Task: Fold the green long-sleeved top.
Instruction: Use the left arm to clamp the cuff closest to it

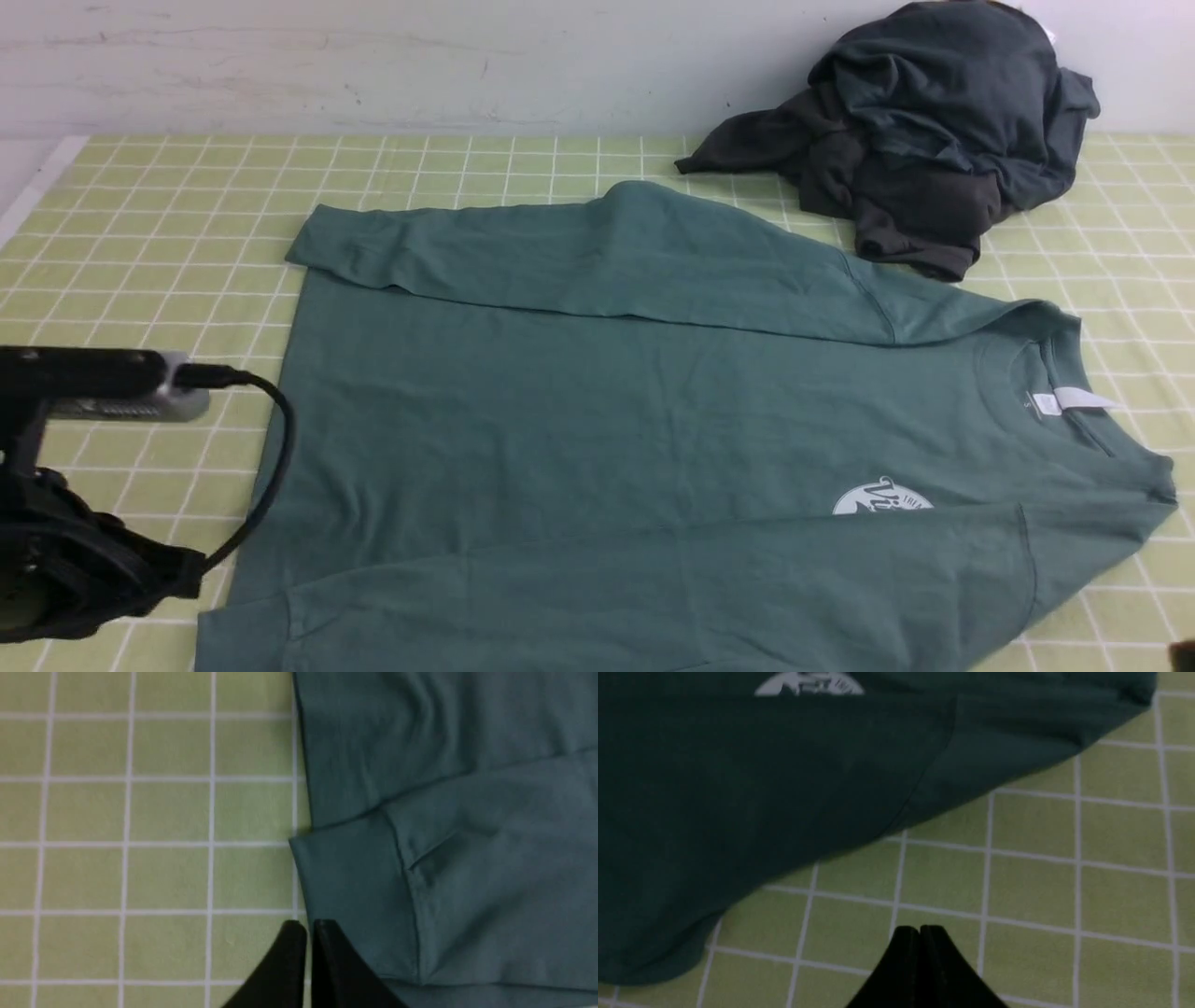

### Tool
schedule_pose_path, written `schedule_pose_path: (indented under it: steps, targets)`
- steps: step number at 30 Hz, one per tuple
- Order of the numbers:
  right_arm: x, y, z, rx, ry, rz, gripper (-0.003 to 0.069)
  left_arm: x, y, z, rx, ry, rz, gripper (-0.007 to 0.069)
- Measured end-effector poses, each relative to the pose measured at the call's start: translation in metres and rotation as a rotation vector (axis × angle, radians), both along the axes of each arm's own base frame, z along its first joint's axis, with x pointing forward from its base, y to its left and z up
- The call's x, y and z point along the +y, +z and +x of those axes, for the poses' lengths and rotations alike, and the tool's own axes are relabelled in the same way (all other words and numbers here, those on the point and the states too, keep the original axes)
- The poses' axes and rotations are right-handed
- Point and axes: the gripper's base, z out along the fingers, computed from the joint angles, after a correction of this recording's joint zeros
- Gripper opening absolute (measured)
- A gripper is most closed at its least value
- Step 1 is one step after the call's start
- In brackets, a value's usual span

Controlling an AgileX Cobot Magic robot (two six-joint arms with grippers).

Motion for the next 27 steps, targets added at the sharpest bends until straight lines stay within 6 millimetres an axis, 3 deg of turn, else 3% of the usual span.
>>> schedule_pose_path:
  steps: [6,10,15,17,20,22,27]
  targets:
    - [0.009,0.001,0.008,-0.05,0.05,0.05,-0.001,-0.005,-0.045,0.032,0.133,0.019,-0.019,0.0237]
    - [0.01,0.001,0.008,-0.056,0.042,0.07,-0.001,-0.006,-0.076,0.047,0.197,0.025,-0.012,0.0295]
    - [0.012,0.002,0.008,-0.052,0.035,0.098,-0.001,-0.007,-0.09,0.056,0.232,0.056,-0.023,0.0214]
    - [0.013,0.002,0.008,-0.051,0.033,0.11,-0.001,-0.008,-0.091,0.057,0.236,0.073,-0.039,0.0092]
    - [0.013,0.002,0.008,-0.05,0.034,0.111,-0.001,-0.008,-0.088,0.057,0.227,0.08,-0.043,0.0039]
    - [0.013,0.002,0.008,-0.05,0.035,0.11,-0.001,-0.007,-0.083,0.054,0.209,0.074,-0.039,0.0027]
    - [0.013,0.002,0.008,-0.051,0.036,0.109,-0.001,-0.006,-0.047,0.048,0.076,0.052,-0.043,0.0025]
